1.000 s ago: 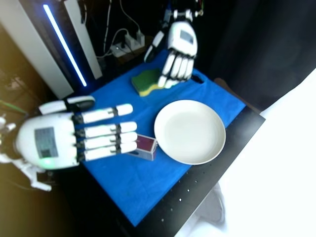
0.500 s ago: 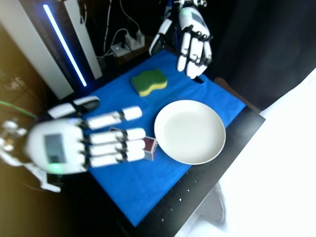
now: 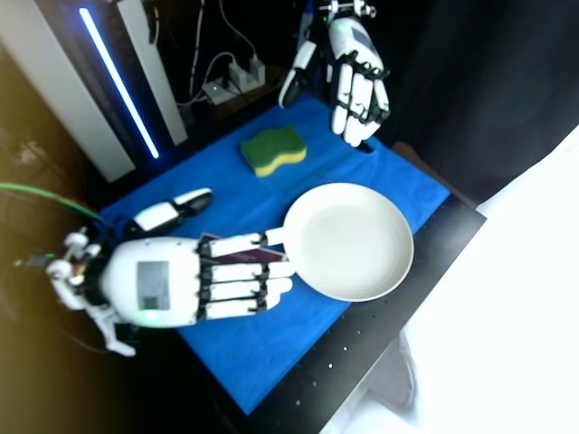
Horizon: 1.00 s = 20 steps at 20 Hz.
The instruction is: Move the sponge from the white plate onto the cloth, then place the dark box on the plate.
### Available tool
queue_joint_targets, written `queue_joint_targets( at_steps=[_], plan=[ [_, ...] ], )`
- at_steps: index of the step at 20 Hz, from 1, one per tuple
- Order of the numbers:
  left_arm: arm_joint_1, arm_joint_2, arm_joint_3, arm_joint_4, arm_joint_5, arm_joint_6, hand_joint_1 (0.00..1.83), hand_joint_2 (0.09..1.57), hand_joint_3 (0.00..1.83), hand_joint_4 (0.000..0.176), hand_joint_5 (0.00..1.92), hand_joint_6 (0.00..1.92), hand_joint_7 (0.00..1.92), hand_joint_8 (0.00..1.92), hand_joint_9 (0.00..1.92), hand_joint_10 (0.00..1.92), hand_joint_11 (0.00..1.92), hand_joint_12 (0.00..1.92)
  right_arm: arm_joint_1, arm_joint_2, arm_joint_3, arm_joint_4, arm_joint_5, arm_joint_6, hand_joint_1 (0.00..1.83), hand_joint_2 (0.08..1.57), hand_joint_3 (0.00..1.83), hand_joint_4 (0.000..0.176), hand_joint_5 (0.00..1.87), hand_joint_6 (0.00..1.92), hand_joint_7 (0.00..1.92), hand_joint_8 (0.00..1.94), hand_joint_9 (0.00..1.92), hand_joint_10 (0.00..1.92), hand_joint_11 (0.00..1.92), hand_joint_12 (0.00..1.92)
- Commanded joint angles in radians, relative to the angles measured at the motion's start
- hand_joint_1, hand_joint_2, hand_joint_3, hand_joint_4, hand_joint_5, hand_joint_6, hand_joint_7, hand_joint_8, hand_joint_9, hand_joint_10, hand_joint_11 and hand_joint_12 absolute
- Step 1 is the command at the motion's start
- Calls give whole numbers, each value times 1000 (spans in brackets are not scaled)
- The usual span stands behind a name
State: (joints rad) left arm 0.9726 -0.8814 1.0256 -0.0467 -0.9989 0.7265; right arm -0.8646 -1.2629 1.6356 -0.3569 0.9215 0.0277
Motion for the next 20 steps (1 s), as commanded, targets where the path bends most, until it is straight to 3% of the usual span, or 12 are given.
queue_joint_targets(
  at_steps=[1, 2, 3, 6, 7, 8, 11, 12, 16, 17, 18, 20],
  plan=[
    [-1, -1, -2, -15, -126, -6, 883, 880, 2, 66, 334, 3, 402, 7, 459, 41, 0, 1282, 13, -2, 7, 52, 83, 3, 532, 906, 0, 176, 93, 1, 65, 0, 148, 7, 0, 881],
    [4, -2, -3, -19, -129, -7, 883, 880, 2, 66, 334, 3, 402, 7, 459, 41, 0, 1282, 13, -5, 10, 49, 73, 0, 532, 906, 0, 176, 93, 1, 65, 0, 148, 7, 0, 881],
    [9, -4, -3, -23, -133, -7, 856, 881, 1, 46, 350, 7, 404, 6, 453, 46, 0, 1306, 14, -7, 13, 45, 61, -4, 558, 913, 0, 176, 120, 3, 101, 4, 191, 9, 0, 1012],
    [14, -8, -3, -27, -137, -9, 859, 883, 1, 60, 366, 10, 382, 0, 446, 47, 0, 1283, 15, -7, 19, 26, 32, -6, 587, 915, 0, 176, 146, 6, 105, 2, 175, 2, 0, 973],
    [18, -9, -3, -30, -139, -11, 882, 887, 1, 55, 386, 12, 372, 7, 446, 49, 0, 1256, 15, -7, 20, 24, 28, -6, 753, 914, 0, 176, 196, 7, 108, 1, 164, 0, 0, 852],
    [19, -9, -3, -31, -140, -12, 882, 887, 1, 55, 386, 12, 372, 7, 446, 49, 0, 1256, 15, -7, 20, 24, 27, -6, 753, 914, 0, 176, 196, 7, 108, 1, 164, 0, 0, 852],
    [30, -12, -3, -38, -148, -20, 898, 898, 3, 52, 391, 9, 373, 5, 440, 46, 0, 1172, 15, -7, 23, 19, 23, -6, 911, 931, 0, 176, 247, 0, 153, 1, 303, 10, 13, 1011],
    [31, -13, -3, -38, -150, -21, 897, 917, 6, 40, 390, 5, 365, 1, 423, 37, 0, 1074, 15, -6, 24, 17, 22, -6, 963, 950, 1, 176, 315, 5, 223, 6, 388, 17, 58, 1028],
    [37, -16, -3, -41, -152, -25, 893, 920, 2, 60, 405, 4, 364, 0, 429, 32, 0, 1022, 15, -4, 23, 13, 22, -6, 974, 1002, 2, 171, 422, 8, 388, 15, 528, 28, 172, 1058],
    [40, -17, -3, -43, -153, -27, 884, 929, 3, 47, 408, 3, 374, 2, 437, 29, 0, 924, 15, -4, 23, 12, 22, -6, 1095, 1039, 2, 102, 515, 4, 505, 10, 806, 111, 497, 1093],
    [41, -18, -3, -43, -153, -28, 881, 921, 0, 49, 417, 5, 377, 2, 445, 29, 0, 897, 15, -4, 21, 11, 22, -6, 1123, 1050, 1, 97, 546, 3, 553, 11, 870, 155, 600, 1163],
    [44, -20, -3, -44, -154, -31, 872, 920, 1, 61, 413, 1, 356, 4, 420, 13, 0, 784, 15, -4, 18, 8, 22, -6, 1215, 1111, 2, 50, 642, 11, 673, 12, 802, 682, 744, 1274]
  ],
)
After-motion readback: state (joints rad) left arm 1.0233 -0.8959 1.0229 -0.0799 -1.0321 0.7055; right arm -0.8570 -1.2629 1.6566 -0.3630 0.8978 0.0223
